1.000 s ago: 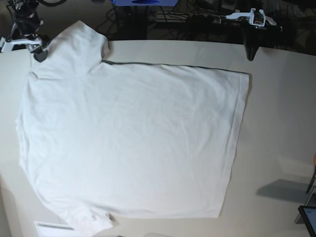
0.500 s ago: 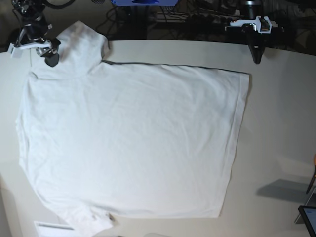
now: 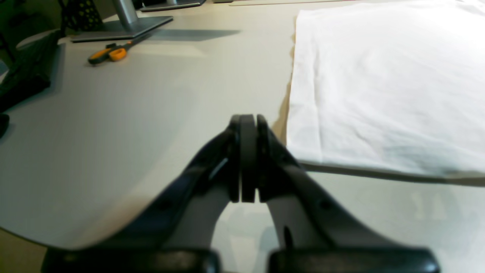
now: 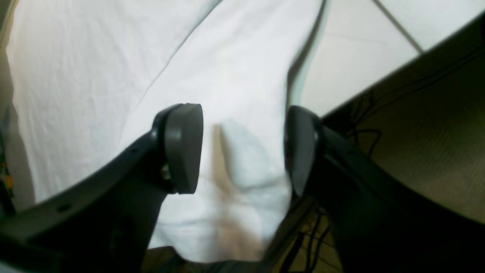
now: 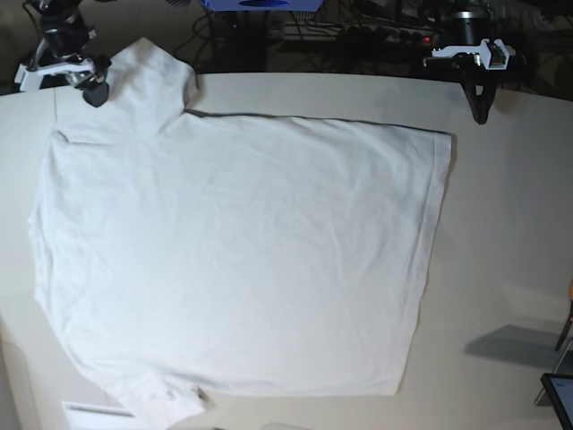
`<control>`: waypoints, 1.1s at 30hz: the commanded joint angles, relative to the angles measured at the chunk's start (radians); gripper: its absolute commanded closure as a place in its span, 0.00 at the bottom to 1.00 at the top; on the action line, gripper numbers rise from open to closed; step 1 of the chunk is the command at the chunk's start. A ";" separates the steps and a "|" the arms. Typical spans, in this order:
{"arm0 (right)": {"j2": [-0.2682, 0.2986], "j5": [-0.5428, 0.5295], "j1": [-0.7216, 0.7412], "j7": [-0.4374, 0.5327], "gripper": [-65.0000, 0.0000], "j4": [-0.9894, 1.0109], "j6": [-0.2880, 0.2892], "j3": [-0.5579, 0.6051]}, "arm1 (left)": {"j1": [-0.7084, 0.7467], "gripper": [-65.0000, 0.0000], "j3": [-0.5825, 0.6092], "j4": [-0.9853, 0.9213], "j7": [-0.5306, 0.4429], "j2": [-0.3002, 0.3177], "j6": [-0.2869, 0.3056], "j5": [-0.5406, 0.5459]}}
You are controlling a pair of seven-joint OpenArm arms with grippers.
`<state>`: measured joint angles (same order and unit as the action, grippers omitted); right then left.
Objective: Fold the T-shirt properly
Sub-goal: 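Move the right gripper down to the white shirt's shoulder edge by the sleeve, then close the right gripper on the shirt's shoulder edge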
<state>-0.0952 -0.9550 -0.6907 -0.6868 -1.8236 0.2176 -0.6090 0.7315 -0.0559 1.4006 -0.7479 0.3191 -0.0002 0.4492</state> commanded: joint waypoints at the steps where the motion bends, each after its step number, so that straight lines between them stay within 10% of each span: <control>1: 0.004 -0.014 -0.027 -0.026 0.48 -0.006 -0.010 0.001 | 0.009 1.00 0.000 0.015 -0.029 0.008 -0.002 0.003; 33: -0.004 -0.081 -0.128 -0.084 0.48 0.023 -0.010 0.128 | -0.008 1.00 -0.005 0.006 -0.025 0.008 -0.002 0.003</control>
<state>-0.1028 -1.0225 -0.8062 -0.7773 -1.7870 0.1997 -0.4793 0.7147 -0.0509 1.3975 -0.7479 0.3183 0.0002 0.4496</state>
